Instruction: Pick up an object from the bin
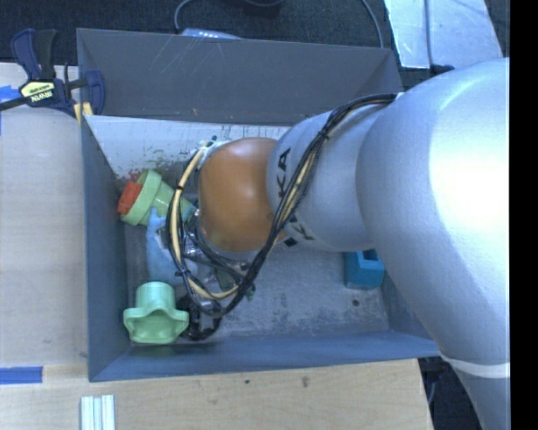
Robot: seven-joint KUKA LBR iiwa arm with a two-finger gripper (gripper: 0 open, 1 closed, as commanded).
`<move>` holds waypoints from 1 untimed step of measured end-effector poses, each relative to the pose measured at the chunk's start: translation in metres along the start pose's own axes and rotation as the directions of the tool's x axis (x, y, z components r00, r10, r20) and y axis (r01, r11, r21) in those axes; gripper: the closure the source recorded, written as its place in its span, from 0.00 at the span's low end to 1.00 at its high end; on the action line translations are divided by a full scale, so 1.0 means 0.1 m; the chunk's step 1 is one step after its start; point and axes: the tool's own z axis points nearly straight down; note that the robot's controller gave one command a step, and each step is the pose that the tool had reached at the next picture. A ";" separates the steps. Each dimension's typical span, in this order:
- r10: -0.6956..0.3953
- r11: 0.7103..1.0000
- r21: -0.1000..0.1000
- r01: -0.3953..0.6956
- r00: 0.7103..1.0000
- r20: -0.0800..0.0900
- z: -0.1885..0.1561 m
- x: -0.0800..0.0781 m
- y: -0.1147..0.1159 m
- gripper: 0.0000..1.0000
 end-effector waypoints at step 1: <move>0.012 1.000 -0.003 -0.012 1.000 0.008 -0.12 0.00 -0.02 1.00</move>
Offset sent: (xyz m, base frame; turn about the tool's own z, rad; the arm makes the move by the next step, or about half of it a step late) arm 0.0000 0.0000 0.0000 0.0000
